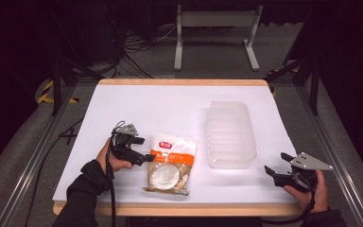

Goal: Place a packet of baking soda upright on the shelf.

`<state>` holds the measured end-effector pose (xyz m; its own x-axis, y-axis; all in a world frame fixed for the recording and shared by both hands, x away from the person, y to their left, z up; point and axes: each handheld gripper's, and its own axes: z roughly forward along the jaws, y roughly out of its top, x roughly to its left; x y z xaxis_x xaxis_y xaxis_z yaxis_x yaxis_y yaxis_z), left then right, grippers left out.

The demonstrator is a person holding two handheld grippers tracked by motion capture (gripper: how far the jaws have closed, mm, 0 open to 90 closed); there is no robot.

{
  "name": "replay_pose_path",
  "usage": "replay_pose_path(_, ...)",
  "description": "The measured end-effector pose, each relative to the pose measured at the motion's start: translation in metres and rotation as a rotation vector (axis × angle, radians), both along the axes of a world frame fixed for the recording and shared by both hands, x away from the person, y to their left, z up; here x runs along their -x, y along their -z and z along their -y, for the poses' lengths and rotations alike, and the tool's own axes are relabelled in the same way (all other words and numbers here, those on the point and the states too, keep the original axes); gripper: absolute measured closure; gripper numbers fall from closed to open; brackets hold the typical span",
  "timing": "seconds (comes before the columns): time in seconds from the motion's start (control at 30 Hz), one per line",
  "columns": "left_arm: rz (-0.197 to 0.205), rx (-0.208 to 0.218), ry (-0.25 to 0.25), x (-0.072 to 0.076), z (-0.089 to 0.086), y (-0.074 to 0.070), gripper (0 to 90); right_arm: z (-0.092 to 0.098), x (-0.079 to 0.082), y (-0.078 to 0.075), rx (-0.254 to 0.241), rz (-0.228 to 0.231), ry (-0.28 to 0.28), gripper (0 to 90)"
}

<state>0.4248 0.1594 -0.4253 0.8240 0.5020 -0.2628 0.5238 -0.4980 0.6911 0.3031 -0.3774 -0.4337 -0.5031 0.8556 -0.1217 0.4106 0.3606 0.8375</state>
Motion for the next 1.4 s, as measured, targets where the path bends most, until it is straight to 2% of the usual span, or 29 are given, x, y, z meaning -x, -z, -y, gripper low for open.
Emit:
replay_pose_path(0.1, -0.038, -0.003, 0.003, -0.01, 0.008, 0.005, 9.0, -0.002, -0.001, 0.001, 0.005, -0.005, -0.006, 20.4)
replay_pose_path(0.2, -0.051, -0.009, 0.017, -0.013, 0.014, 0.008, 9.6, -0.002, -0.001, 0.002, 0.011, -0.008, -0.008, 20.4)
replay_pose_path(0.23, -0.064, -0.026, 0.015, -0.015, 0.018, 0.01, 9.6, -0.003, -0.001, 0.002, 0.011, -0.007, -0.01, 20.4)
replay_pose_path(0.33, -0.106, -0.008, 0.022, -0.02, 0.023, 0.013, 10.5, -0.002, -0.001, 0.002, 0.009, -0.009, -0.006, 20.4)
replay_pose_path(0.37, -0.116, 0.018, 0.026, -0.023, 0.024, 0.013, 10.5, -0.002, -0.001, 0.002, 0.009, -0.009, -0.006, 20.4)
replay_pose_path(0.5, -0.129, 0.047, 0.05, -0.028, 0.031, 0.014, 11.4, -0.002, -0.001, 0.002, 0.011, -0.008, -0.008, 20.4)
replay_pose_path(0.77, -0.132, 0.063, 0.066, -0.035, 0.048, 0.017, 18.1, -0.002, -0.001, 0.002, 0.009, -0.01, -0.007, 20.4)
replay_pose_path(0.87, -0.136, 0.044, 0.073, -0.037, 0.052, 0.02, 26.3, -0.002, -0.001, 0.002, 0.01, -0.009, -0.007, 20.3)
replay_pose_path(0.93, -0.137, 0.051, 0.069, -0.037, 0.052, 0.02, 37.5, -0.002, -0.001, 0.002, 0.009, -0.01, -0.008, 20.3)
replay_pose_path(0.97, -0.125, 0.049, 0.07, -0.037, 0.052, 0.02, 40.2, -0.002, -0.001, 0.002, 0.01, -0.009, -0.008, 20.3)
replay_pose_path(1.03, -0.103, 0.077, 0.066, -0.036, 0.049, 0.017, 48.7, -0.002, -0.001, 0.003, 0.008, -0.01, -0.009, 20.3)
replay_pose_path(1.2, -0.054, 0.091, 0.064, -0.032, 0.046, 0.011, 74.8, -0.003, -0.001, 0.003, 0.01, -0.012, -0.01, 20.3)
replay_pose_path(1.23, -0.039, 0.086, 0.069, -0.031, 0.045, 0.009, 78.4, -0.003, -0.001, 0.003, 0.011, -0.012, -0.01, 20.3)
replay_pose_path(1.27, -0.034, 0.1, 0.069, -0.03, 0.045, 0.008, 81.9, -0.003, -0.001, 0.003, 0.01, -0.011, -0.01, 20.3)
replay_pose_path(1.4, -0.001, 0.109, 0.084, -0.025, 0.044, 0.002, 89.1, -0.002, -0.001, 0.003, 0.01, -0.009, -0.01, 20.3)
